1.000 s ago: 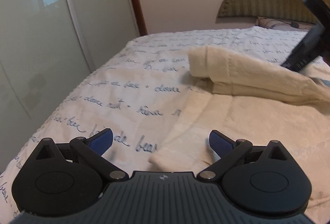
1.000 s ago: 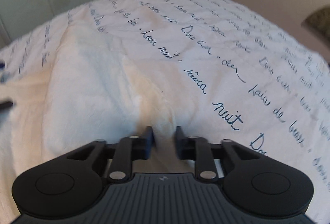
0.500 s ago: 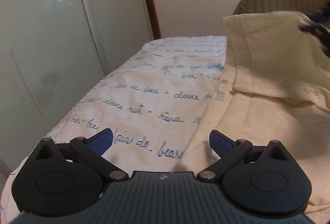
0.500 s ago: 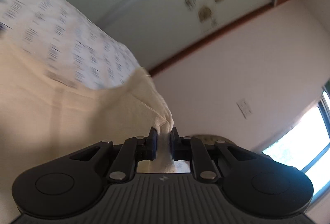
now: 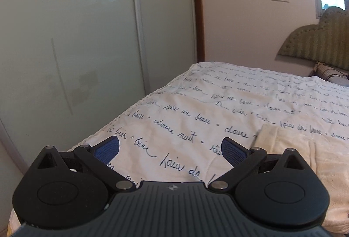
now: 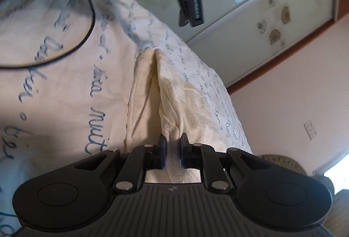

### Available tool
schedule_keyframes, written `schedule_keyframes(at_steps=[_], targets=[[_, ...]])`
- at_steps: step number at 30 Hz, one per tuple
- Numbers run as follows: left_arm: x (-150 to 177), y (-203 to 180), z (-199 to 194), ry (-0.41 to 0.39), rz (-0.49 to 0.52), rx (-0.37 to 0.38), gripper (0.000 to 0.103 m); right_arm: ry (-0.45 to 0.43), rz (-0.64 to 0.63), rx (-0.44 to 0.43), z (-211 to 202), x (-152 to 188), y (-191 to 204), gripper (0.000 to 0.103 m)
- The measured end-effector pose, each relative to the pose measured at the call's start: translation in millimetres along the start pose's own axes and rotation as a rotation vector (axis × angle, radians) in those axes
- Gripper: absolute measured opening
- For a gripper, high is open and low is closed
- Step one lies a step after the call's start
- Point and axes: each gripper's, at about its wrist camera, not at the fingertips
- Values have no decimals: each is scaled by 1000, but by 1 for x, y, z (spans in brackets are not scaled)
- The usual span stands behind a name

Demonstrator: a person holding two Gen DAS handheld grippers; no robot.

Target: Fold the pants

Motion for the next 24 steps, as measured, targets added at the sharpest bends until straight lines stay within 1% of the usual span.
schedule_keyframes(at_steps=[3,5,6,8,10,11,13,15,16,17,18,19,20,21,22,24], targets=[[2,-19,-9,-19,51,21,102,12,59,-38,-4,3,1,12],[4,-35,-14,-7,76,70,102,73,91,-95,6,8,7,12],[4,-43,-17,-1,92,104,102,76,83,-79,10,10,12,12],[8,-62,-23,2,140,169,102,79,41,-15,9,7,23,12],[14,-80,-31,-6,204,198,102,99,13,26,2,3,27,15],[17,-88,-34,-18,236,206,102,94,29,28,-6,2,26,16],[25,-104,-40,-41,295,205,102,67,152,20,-26,4,9,16],[30,-118,-42,-55,333,219,102,53,317,77,-42,15,-16,17],[33,-125,-42,-54,350,233,102,68,406,126,-47,26,-30,18],[36,-133,-40,-41,370,249,102,104,493,186,-49,41,-42,21],[40,-141,-39,-23,388,270,102,157,573,241,-49,58,-53,23],[45,-149,-39,-4,412,303,102,219,650,269,-47,74,-62,30],[51,-157,-37,20,442,329,101,289,739,254,-46,93,-69,36],[57,-163,-37,30,468,323,100,343,814,190,-47,112,-71,38],[61,-166,-39,15,486,301,99,344,855,140,-52,122,-70,39],[62,-167,-49,-54,501,275,100,245,905,147,-81,130,-66,40]])
Point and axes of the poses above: each gripper's, at about its wrist camera, not at the fingertips, and z roughly the way its jaws point, y to its left, x to its underside, and after that the axes turned 6 degrees about -x, right-handed
